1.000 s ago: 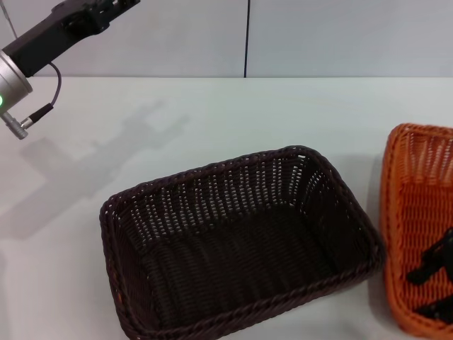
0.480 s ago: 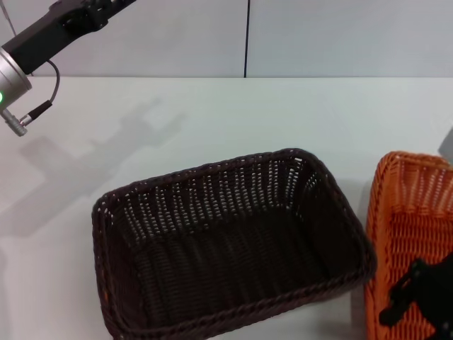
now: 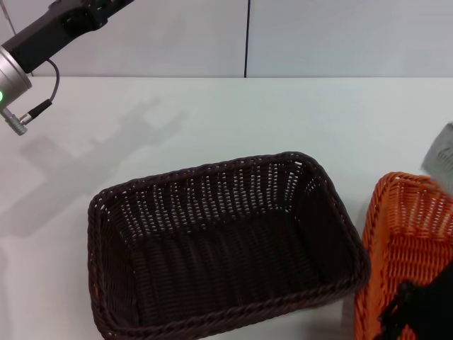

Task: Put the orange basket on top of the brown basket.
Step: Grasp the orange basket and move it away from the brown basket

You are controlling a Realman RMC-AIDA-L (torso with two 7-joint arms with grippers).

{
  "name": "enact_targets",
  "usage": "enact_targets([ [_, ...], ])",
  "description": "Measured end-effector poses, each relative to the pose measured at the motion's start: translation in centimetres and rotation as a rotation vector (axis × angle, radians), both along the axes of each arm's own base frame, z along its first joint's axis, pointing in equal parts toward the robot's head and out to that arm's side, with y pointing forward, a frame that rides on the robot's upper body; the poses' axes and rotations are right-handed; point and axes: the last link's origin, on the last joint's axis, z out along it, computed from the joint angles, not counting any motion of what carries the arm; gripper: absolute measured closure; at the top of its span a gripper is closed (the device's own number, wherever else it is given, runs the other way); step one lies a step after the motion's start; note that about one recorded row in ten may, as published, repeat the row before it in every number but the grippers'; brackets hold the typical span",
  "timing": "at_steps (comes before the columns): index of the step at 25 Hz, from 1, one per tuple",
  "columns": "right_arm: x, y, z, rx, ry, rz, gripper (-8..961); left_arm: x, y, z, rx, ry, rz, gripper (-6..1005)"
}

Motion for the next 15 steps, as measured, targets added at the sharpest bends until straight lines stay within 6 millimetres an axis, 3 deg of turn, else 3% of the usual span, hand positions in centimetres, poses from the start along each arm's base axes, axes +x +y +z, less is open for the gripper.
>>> enact_targets([
  [2, 0.0, 0.3, 1.1, 0.033, 0.017, -0.012, 429, 0.0, 0.0, 0.0, 0.0, 0.0, 0.001, 154],
  [3, 0.1, 0.7, 2.7, 0.085, 0.034, -0.02, 431, 0.0, 0.0, 0.0, 0.0, 0.0, 0.001, 154],
  [4, 0.1, 0.7, 2.7, 0.085, 0.034, -0.02, 433, 0.0, 0.0, 0.0, 0.0, 0.0, 0.001, 154],
  [6, 0.2, 1.9, 5.8, 0.206, 0.051, -0.02, 436, 0.0, 0.0, 0.0, 0.001, -0.002, 0.001, 154],
  [7, 0.2, 1.9, 5.8, 0.206, 0.051, -0.02, 438, 0.0, 0.0, 0.0, 0.001, -0.002, 0.001, 154],
  [9, 0.3, 2.6, 7.9, 0.291, 0.056, -0.018, 442, 0.0, 0.0, 0.1, 0.003, -0.003, 0.001, 154],
  [11, 1.1, 4.0, 11.2, 0.434, 0.04, -0.031, 446, 0.0, 0.0, 0.1, 0.005, -0.005, 0.001, 154],
  [12, 1.1, 4.0, 11.2, 0.434, 0.04, -0.031, 448, 0.0, 0.0, 0.2, 0.006, -0.006, 0.002, 154],
  [14, 2.3, 5.3, 13.8, 0.566, 0.012, -0.059, 452, -0.1, 0.0, 0.2, 0.008, -0.009, 0.004, 154],
  [15, 2.3, 5.3, 13.8, 0.566, 0.012, -0.059, 453, -0.1, 0.0, 0.2, 0.008, -0.009, 0.004, 154],
])
